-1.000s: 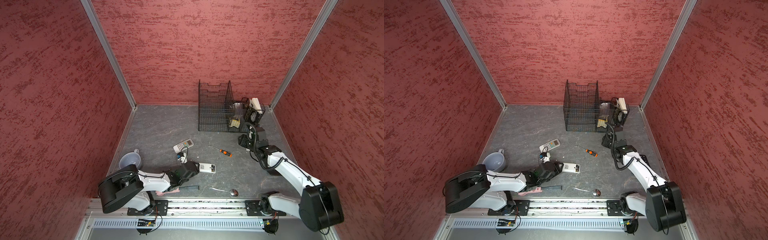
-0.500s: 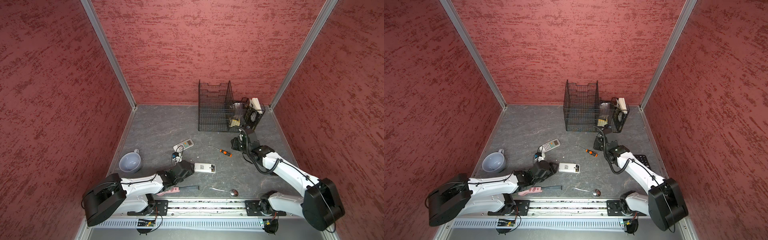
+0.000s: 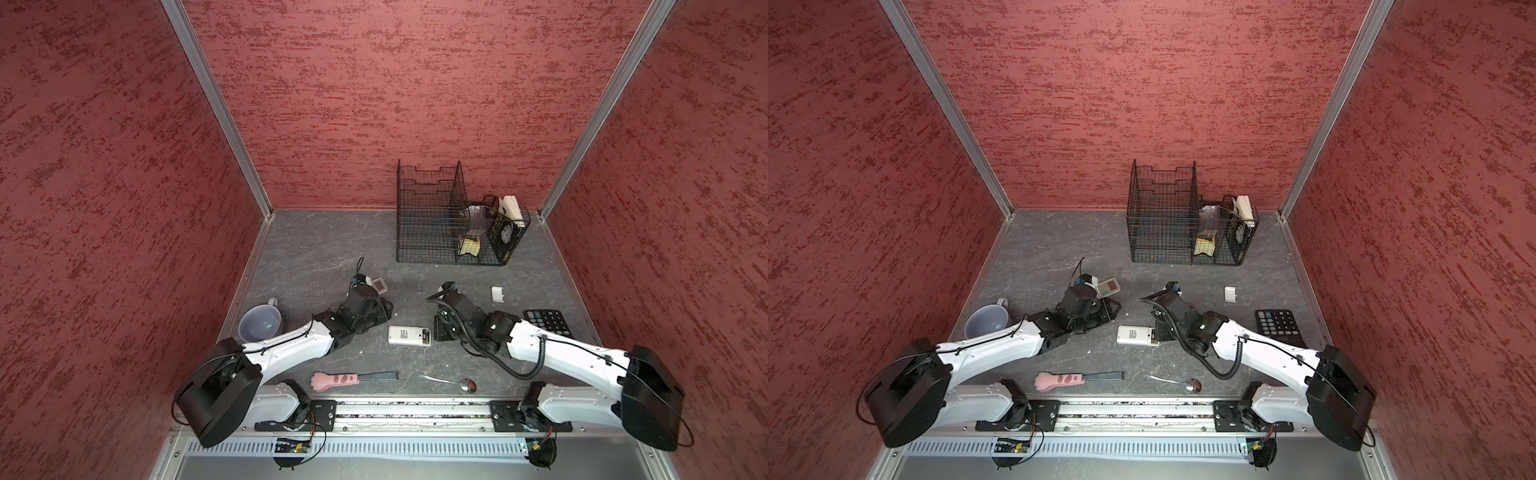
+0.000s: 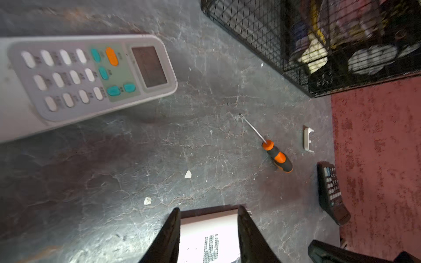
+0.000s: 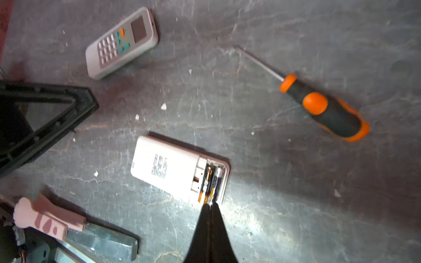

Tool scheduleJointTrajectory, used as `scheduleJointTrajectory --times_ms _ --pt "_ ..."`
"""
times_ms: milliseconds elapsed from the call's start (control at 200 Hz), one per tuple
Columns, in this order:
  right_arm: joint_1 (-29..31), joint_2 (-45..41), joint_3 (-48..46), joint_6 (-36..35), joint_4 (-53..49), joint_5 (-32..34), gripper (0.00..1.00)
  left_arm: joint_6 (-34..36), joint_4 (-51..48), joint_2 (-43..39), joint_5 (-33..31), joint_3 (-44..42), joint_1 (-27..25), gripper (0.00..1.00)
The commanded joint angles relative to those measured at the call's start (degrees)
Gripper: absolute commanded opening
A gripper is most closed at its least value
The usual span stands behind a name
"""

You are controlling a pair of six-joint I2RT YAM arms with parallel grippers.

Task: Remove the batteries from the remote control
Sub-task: 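Set the opened remote down with the left gripper while the right gripper moves over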

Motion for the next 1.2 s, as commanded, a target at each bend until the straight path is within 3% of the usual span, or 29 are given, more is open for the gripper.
scheduleJointTrajectory --times_ms 0,356,1192 --pt "2.9 1.2 -2.1 5.8 -0.1 -0.2 0.0 2.8 3.8 4.0 4.4 1.8 0.4 0.4" --pt "7.3 7.6 -5.0 9.5 6.9 -3.7 0.0 2.9 7.0 11.3 6.1 4.9 0.5 0.37" --pt "4.7 13.7 -4.3 9.3 11.2 0.6 0.0 1.5 7.5 12.1 6.8 3.8 0.3 0.37"
